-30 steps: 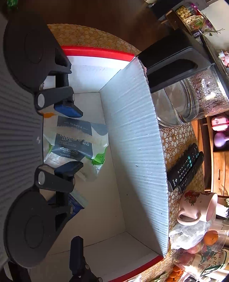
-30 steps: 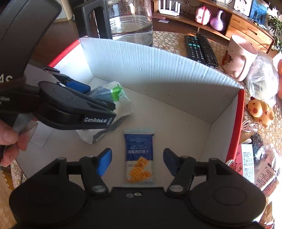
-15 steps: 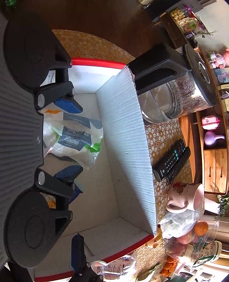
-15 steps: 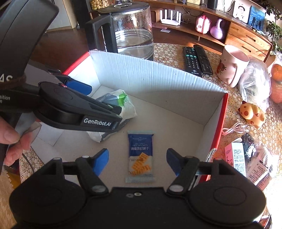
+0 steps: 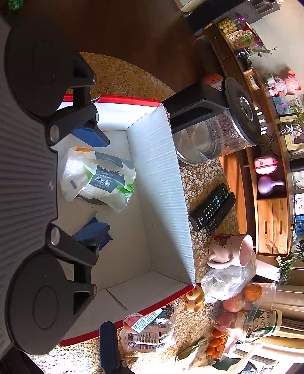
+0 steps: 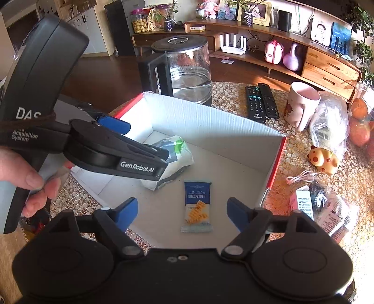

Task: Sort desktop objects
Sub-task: 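Open both grippers to drop the packets into the box, then move both grippers back toward the remaining snacks on the table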

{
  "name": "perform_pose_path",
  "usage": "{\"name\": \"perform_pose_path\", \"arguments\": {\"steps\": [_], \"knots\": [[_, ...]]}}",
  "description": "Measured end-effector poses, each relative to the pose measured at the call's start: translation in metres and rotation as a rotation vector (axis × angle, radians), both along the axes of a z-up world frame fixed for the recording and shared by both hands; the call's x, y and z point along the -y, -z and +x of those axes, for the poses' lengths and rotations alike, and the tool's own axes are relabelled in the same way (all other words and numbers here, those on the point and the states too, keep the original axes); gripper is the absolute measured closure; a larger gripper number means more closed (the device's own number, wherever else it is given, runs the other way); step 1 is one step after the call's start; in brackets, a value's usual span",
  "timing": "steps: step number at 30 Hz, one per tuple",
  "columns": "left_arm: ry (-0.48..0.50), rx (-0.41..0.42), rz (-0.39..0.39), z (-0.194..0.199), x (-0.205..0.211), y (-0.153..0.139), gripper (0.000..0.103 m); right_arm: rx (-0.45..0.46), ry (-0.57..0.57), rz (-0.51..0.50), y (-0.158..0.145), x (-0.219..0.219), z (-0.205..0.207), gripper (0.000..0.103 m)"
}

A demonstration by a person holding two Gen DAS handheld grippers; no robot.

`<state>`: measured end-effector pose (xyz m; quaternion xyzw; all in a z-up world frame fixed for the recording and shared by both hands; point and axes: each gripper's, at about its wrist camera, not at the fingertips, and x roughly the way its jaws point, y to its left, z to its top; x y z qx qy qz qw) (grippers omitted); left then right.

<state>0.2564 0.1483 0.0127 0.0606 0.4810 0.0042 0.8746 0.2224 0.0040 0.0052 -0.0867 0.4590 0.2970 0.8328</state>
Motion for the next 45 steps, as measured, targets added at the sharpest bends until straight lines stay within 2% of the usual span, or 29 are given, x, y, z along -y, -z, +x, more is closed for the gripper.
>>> {"name": "perform_pose_path", "arguments": {"steps": [11,18,21,25,26,35,45], "knots": [[0.012,0.016,0.017,-0.029,0.018,-0.014,0.027,0.037,0.019,0.058,-0.024,0.042,-0.029,0.012],[0.026,0.024,-0.005,-0.049,0.027,-0.019,0.020,0.071,0.037,0.081,-0.038,0.079,-0.044,0.011],[0.023,0.037,-0.027,-0.057,0.030,-0.022,0.016,0.085,0.054,0.087,-0.043,0.100,-0.052,0.010],[0.021,0.065,-0.049,-0.067,0.036,-0.027,0.001,0.106,0.085,0.083,-0.047,0.130,-0.061,0.010],[0.020,0.075,-0.057,-0.070,0.037,-0.028,0.000,0.113,0.096,0.080,-0.048,0.139,-0.063,0.010],[0.016,0.129,-0.133,-0.089,0.059,-0.037,0.000,0.126,0.224,0.070,-0.036,0.211,-0.078,0.009],[0.117,0.179,-0.169,-0.115,0.109,-0.036,0.000,0.130,0.316,0.038,-0.011,0.262,-0.085,0.009]]}}
